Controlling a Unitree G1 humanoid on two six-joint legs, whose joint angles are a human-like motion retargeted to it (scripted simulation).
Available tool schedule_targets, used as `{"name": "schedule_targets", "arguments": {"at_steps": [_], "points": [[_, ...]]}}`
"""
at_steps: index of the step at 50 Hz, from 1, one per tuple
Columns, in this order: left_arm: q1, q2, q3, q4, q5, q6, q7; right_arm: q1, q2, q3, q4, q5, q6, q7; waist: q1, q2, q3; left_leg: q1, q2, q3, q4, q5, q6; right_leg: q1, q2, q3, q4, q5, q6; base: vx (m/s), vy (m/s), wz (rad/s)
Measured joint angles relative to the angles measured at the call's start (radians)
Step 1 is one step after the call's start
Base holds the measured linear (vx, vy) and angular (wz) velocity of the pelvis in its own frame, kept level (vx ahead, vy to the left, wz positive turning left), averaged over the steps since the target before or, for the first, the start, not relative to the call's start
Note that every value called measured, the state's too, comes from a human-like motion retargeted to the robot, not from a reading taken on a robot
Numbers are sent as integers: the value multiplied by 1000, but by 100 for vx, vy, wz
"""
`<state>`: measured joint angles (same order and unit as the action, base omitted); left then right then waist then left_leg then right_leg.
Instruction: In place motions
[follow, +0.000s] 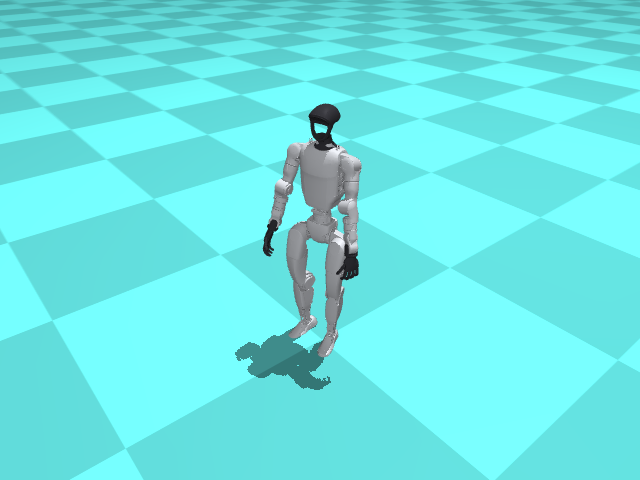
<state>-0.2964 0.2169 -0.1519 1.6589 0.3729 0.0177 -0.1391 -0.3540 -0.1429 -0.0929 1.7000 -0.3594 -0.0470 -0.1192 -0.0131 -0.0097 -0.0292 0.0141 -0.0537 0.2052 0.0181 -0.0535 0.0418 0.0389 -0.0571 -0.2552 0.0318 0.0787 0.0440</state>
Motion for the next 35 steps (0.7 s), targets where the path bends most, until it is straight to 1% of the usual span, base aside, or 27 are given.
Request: {"name": "schedule_targets", "arguments": {"at_steps": [4, 8, 12, 15, 19, 24, 30, 35], "points": [[-248, 14, 88, -60, -129, 2, -29, -249, 10, -56, -66, 43, -27, 70, -9, 2, -45, 1, 1, 2, 3, -3, 3, 1, 3, 1, 2, -2, -3, 0, 0, 0], [-500, 55, 131, -108, -326, -5, -46, -484, 1, -82, -172, 216, -20, 173, -15, 7, -76, -2, 2, 2, 8, -10, 6, -1, 6, 4, 5, -7, -7, 0, 0, 0], [-673, 56, 142, -212, -625, 6, -41, -647, -10, -59, -285, 398, -22, 258, -13, 13, -112, -12, 3, 4, 9, -17, 8, -11, 9, 9, 6, -14, -11, 0, 0, 0], [-768, 64, 141, -276, -748, -20, -64, -735, -40, -9, -334, 464, -32, 261, -7, 16, -136, -15, 3, 6, 7, -22, 10, -16, 10, 13, 6, -18, -13, 0, 0, 0], [-875, 88, 112, -267, -766, -45, -39, -820, -95, 59, -335, 487, -48, 206, 6, 20, -168, -20, 4, 8, 6, -31, 12, -24, 13, 18, 7, -24, -18, 0, 0, 0], [-939, 98, 73, -212, -816, -76, 3, -868, -136, 99, -286, 538, -99, 123, 22, 17, -204, -24, 2, 9, 5, -40, 15, -29, 16, 21, 9, -31, -24, 4, 0, -2], [-951, 86, 65, -176, -864, -88, 3, -871, -147, 94, -253, 579, -109, 144, 23, 11, -225, -30, 1, 0, 6, -42, 15, -28, 16, 12, 7, -35, -29, 0, 0, 0], [-944, 89, 62, -177, -863, -96, 9, -861, -144, 91, -254, 564, -115, 144, 24, 12, -225, -35, 1, -1, 6, -40, 14, -33, 15, 8, 7, -34, -28, 0, 0, 0]]}}
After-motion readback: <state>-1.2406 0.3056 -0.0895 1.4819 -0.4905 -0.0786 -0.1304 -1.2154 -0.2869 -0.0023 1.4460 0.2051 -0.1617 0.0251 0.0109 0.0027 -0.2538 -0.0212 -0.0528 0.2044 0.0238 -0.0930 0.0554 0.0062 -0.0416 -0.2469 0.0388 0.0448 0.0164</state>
